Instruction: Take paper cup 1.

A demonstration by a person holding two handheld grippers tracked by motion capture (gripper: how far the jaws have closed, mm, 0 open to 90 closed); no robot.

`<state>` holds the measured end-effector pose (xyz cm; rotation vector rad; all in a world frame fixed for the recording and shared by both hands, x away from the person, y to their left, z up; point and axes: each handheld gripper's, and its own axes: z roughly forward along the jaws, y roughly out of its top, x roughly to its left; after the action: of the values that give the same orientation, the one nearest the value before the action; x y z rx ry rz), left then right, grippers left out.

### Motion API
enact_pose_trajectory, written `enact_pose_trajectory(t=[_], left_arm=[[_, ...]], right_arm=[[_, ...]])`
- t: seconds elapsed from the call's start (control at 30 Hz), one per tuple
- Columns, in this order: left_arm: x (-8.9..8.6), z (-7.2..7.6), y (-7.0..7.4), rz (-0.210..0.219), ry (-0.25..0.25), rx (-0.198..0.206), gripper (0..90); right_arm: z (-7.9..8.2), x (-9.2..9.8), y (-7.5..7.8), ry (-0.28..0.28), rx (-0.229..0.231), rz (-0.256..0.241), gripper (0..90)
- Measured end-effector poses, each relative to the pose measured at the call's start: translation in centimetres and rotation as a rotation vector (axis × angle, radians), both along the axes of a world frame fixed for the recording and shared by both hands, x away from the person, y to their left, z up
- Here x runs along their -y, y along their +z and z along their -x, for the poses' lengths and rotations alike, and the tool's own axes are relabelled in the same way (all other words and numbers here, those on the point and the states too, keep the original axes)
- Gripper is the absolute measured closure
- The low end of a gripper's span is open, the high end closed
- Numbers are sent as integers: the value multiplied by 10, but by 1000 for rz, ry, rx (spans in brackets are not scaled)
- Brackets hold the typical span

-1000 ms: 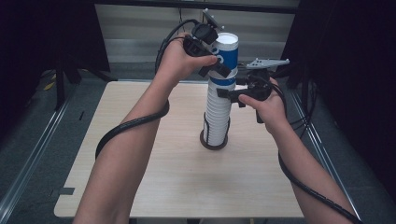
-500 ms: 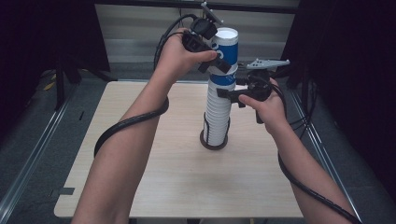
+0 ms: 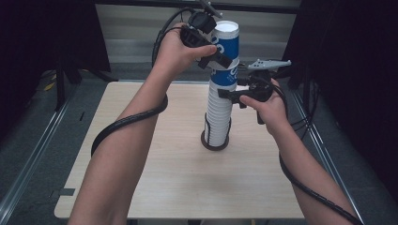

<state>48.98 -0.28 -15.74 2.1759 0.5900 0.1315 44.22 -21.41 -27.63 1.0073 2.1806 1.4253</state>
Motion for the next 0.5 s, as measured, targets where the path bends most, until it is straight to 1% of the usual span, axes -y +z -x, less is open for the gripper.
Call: enact_pose_trajectory(t=[0.1,0.2,0.27,0.33,0.37,0.5], left_arm=[[-1,0,1,4,1,-10,227],[-2,0,2,7,1,-7,227],[-3,0,3,18,8,-7,227],[-4,0,4,18,8,-5,227],[-5,1,5,27,11,-3,227],[-7,2,7,35,11,-1,228]], right_arm=[[0,0,0,0,0,2,167],[0,0,0,-1,0,2,167],[0,0,0,-3,0,2,167],[0,0,0,-4,1,2,167],[0,0,0,-3,1,1,167],[0,0,0,1,3,3,167]])
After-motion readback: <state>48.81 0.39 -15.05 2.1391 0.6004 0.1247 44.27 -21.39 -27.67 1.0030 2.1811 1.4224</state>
